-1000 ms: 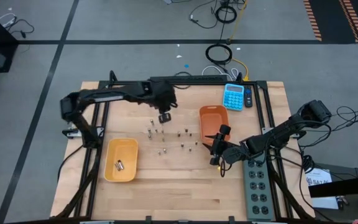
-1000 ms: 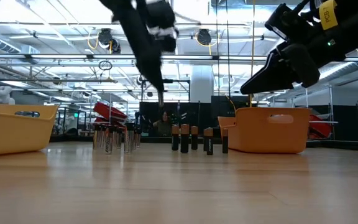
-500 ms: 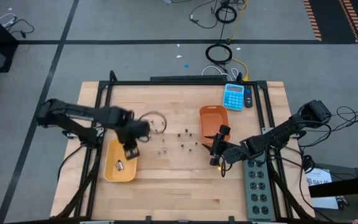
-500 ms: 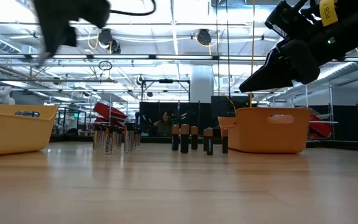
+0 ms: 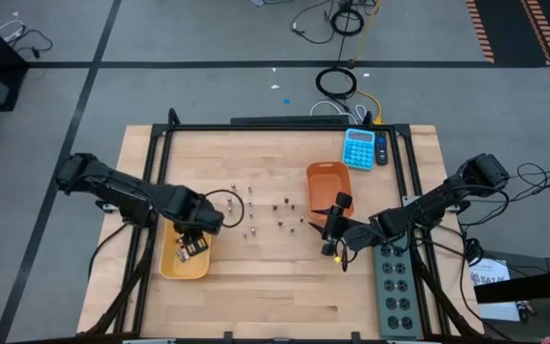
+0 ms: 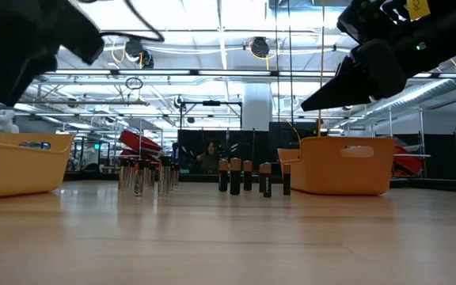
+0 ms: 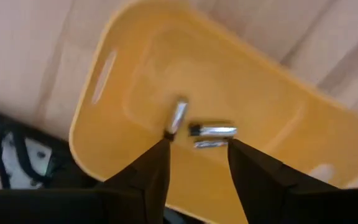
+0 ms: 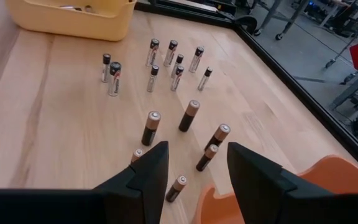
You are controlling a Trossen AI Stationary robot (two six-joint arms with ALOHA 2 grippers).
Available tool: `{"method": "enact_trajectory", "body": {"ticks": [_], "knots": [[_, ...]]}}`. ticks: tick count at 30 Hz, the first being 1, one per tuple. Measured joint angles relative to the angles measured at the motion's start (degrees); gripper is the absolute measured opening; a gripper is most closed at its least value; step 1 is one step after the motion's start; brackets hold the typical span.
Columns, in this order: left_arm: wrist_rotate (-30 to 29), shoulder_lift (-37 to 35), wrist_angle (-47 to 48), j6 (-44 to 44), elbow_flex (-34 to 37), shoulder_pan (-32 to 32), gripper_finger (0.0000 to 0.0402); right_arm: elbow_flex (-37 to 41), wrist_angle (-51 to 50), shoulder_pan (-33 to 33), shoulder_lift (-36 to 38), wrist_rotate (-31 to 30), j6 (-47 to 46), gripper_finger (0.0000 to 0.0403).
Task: Sort batteries
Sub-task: Put the silver black battery into the yellow bin
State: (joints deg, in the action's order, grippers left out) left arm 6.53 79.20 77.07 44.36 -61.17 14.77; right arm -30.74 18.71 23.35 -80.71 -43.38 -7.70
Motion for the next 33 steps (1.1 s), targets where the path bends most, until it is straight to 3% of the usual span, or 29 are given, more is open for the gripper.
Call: {"method": "enact_trajectory", "body": {"ticks": [4,10,16,19,24,28,33], "knots": [[-4.51,-0.11,-0.58,-2.98,-4.18,-0.06,0.0174,0.0,0.08,0.0,0.0,-0.22,0.08,0.0155],[-18.95,-0.16,-5.77,-9.7,-6.76,-2.88,0.0174,0.0,0.17,0.0,0.0,-0.31,3.27,0.0155],[-44.28,-0.16,-11.92,-20.71,-5.76,-5.63,0.0175,0.04,0.88,-1.66,3.03,-2.43,11.4,0.0155],[-52.07,-0.18,-15.48,-27.0,-5.21,-6.92,0.0175,0.04,0.8,-4.15,6.49,-2.0,14.53,0.0155],[-51.24,-0.16,-22.03,-39.28,-5.03,-10.99,0.0175,1.8,8.37,-9.78,8.13,2.93,20.58,0.0155],[-44.6,-0.16,-25.08,-43.58,-5.03,-14.83,0.0175,5.56,20.08,-12.67,6.82,5.9,21.84,0.0155],[-31.84,-0.16,-25.74,-46.26,-5.03,-19.82,0.0175,6.45,25.01,-12.46,7.15,5.89,23.92,0.0155]]}}
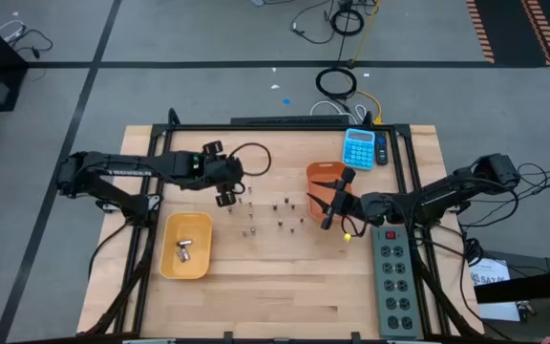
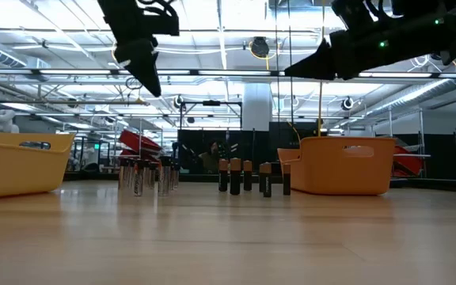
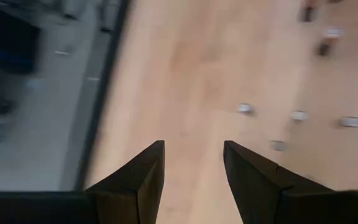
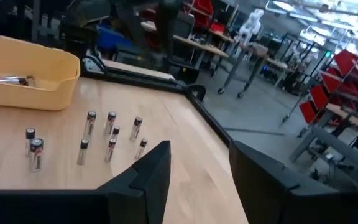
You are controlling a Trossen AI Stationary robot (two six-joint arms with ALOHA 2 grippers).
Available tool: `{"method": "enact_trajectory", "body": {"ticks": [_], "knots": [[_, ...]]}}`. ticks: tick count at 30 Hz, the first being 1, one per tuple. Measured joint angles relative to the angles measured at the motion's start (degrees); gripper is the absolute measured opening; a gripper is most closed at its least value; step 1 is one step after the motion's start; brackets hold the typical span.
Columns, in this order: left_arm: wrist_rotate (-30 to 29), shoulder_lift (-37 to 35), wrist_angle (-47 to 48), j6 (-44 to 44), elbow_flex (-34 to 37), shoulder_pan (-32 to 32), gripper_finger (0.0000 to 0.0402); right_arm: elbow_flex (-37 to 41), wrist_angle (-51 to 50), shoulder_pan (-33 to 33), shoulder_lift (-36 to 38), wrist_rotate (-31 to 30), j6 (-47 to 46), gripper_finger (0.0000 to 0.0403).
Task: Sort batteries
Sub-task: Put the silver black battery into the yellow bin
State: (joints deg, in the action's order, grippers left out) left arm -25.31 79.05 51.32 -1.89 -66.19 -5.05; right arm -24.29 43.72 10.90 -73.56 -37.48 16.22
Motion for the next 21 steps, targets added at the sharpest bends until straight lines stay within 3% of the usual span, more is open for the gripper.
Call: {"method": "enact_trajectory", "body": {"ticks": [4,12,18,21], "knots": [[10.58,1.08,-0.03,-0.02,0.0,-4.4,0.0175,-0.24,3.88,0.08,0.07,0.29,3.67,0.0155],[12.49,5.7,0.65,-5.95,0.0,-9.66,0.0175,-0.24,3.15,-0.88,0.06,0.05,4.42,0.0155],[21.23,7.6,0.28,-12.9,0.0,-11.74,0.0175,-0.24,0.25,-1.53,0.06,0.05,1.93,0.0155],[22.33,8.5,-0.04,-15.22,0.0,-12.25,0.0175,-0.24,-1.23,-1.58,0.06,0.04,0.54,0.0155]]}}
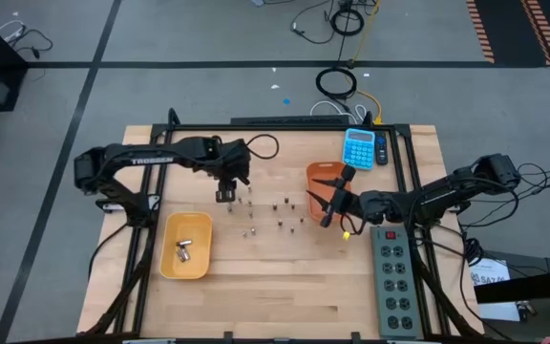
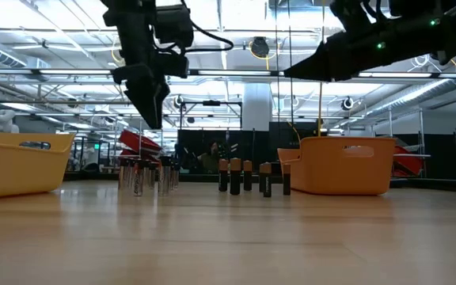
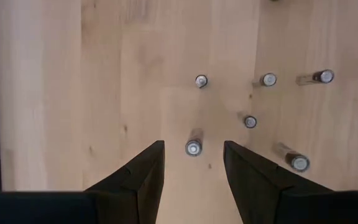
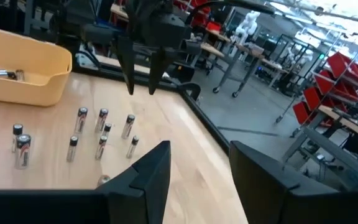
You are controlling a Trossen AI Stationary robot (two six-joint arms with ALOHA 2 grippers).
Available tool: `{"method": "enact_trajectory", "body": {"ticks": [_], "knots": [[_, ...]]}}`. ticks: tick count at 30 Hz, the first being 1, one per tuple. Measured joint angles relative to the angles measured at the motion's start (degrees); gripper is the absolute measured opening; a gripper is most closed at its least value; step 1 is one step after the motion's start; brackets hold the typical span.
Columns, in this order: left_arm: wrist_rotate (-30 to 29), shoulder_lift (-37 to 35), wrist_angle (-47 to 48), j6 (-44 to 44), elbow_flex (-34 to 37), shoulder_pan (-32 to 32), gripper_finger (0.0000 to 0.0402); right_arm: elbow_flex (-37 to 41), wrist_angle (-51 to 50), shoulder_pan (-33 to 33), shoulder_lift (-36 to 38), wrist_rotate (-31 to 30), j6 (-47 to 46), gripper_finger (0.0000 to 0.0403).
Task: Sort batteries
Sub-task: Put the silver black battery into the yellow bin
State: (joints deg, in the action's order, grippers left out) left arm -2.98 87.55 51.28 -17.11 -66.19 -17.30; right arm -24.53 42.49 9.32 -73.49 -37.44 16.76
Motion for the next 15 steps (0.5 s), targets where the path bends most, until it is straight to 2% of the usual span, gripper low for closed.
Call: {"method": "enact_trajectory", "body": {"ticks": [4,7,15], "knots": [[0.65,0.52,-3.53,-1.33,0.65,-0.28,0.0175,0.0,-1.13,0.02,0.0,0.0,-0.87,0.0155],[3.01,0.13,-7.85,-1.88,3.38,-1.18,0.0175,0.0,-1.87,0.18,-0.02,-0.5,-0.99,0.0155],[3.23,-1.4,-13.44,-2.27,10.14,-2.84,0.0175,0.0,-2.44,0.31,-0.02,-0.56,-2.22,0.0155]]}}
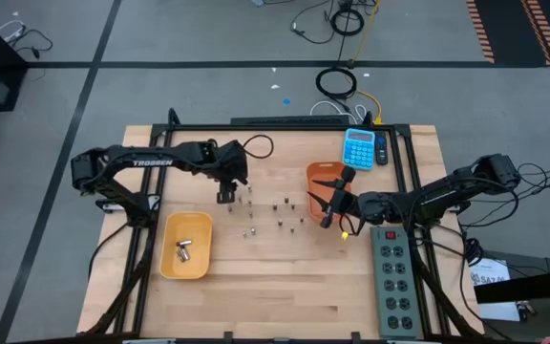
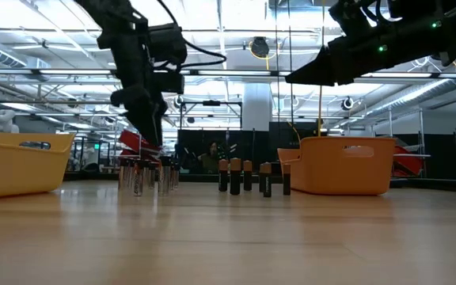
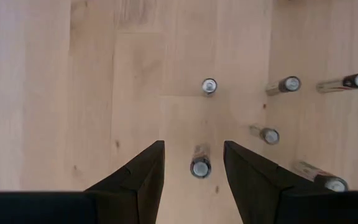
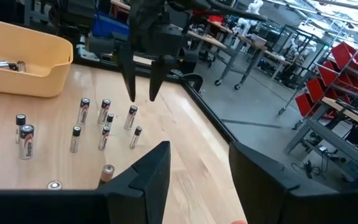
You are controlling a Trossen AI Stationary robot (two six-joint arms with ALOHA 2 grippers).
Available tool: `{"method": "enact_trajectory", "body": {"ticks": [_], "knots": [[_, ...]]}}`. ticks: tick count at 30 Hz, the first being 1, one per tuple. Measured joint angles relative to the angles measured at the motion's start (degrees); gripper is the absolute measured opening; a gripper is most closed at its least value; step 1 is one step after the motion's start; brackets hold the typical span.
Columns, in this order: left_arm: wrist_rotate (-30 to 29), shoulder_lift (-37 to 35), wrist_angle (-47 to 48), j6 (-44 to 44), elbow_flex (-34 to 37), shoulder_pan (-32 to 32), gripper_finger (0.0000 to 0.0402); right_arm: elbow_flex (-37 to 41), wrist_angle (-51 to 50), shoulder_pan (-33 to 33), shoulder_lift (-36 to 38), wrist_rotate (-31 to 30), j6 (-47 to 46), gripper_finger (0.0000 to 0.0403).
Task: Sort batteries
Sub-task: Put the silver black battery into the yellow bin
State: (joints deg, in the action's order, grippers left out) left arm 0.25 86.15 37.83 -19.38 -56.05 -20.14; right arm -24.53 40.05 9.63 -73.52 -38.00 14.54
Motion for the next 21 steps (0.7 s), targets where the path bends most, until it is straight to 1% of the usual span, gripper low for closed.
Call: {"method": "enact_trajectory", "body": {"ticks": [2,8,21], "knots": [[0.82,-0.03,-0.99,0.02,1.28,-0.05,0.0175,0.0,-0.02,0.0,0.0,0.0,-0.31,0.0155],[2.69,-0.04,-7.75,1.15,6.65,-0.05,0.0175,0.0,-0.13,0.0,0.0,0.02,-0.41,0.0155],[2.69,-0.04,-13.5,3.9,11.54,-0.46,0.0175,0.0,-0.4,0.0,0.0,0.04,-0.6,0.0155]]}}
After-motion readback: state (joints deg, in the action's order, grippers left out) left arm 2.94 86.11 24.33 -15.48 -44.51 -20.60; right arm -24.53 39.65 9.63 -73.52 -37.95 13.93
